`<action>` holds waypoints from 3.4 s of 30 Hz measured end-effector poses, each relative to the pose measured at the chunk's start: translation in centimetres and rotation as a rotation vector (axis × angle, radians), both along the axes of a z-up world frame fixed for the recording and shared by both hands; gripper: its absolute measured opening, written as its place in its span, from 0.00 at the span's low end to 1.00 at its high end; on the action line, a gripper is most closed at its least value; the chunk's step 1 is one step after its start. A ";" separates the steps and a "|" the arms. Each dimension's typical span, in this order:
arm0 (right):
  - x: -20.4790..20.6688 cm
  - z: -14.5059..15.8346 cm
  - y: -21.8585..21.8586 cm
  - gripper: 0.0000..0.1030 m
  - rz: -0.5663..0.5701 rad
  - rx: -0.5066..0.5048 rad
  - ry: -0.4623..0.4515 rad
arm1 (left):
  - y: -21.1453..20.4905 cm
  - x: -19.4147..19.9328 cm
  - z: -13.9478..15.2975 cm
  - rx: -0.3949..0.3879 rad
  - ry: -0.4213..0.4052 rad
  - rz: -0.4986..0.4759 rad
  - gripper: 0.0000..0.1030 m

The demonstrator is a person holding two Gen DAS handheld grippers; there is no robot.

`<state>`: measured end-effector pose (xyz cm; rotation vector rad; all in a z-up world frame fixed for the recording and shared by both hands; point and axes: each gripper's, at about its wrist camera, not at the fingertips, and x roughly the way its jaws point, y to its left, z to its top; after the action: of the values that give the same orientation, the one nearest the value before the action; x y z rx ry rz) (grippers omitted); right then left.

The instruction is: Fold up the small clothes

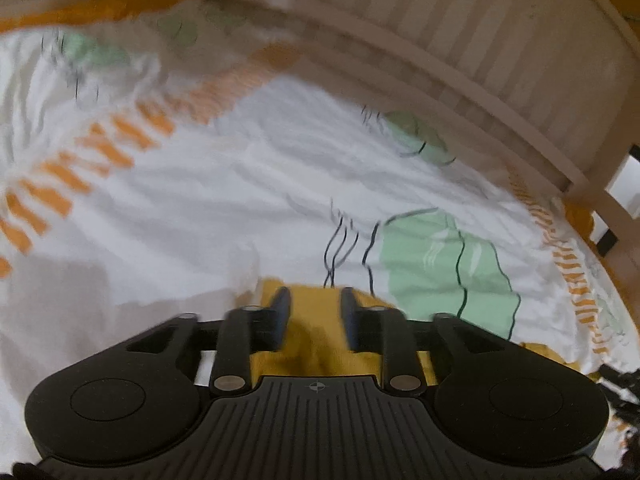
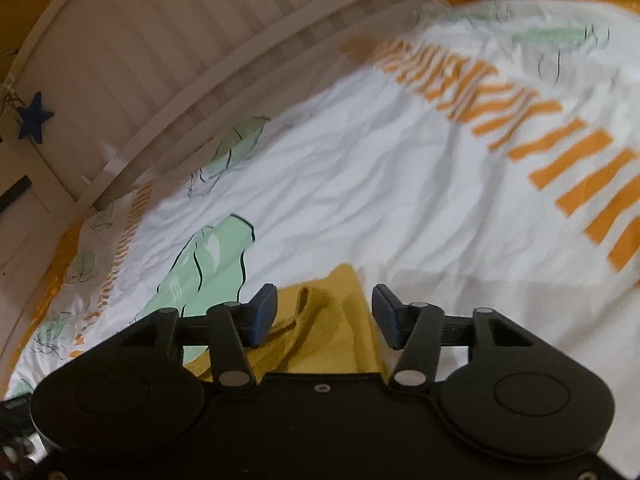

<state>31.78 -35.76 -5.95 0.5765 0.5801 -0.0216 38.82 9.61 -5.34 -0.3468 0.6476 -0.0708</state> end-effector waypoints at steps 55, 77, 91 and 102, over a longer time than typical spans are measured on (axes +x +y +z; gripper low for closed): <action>1.6 -0.7 18.6 0.76 0.529 -0.421 0.151 | -2.3 -6.6 -1.5 0.127 0.206 -0.200 0.35; 9.4 1.3 22.4 0.79 0.412 -0.346 0.166 | -0.7 -8.4 -3.7 0.046 0.261 -0.183 0.35; -0.5 -1.8 26.9 0.80 0.567 -0.464 0.133 | 1.0 -8.8 -2.1 0.016 0.240 -0.134 0.36; -9.0 -3.5 28.8 0.95 0.582 -0.498 0.052 | 1.5 -9.1 -0.4 -0.012 0.202 -0.133 0.36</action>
<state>22.78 -6.98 -9.43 -0.0897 0.7450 0.3605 29.76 11.12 -5.72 -0.3248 0.8701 -0.1687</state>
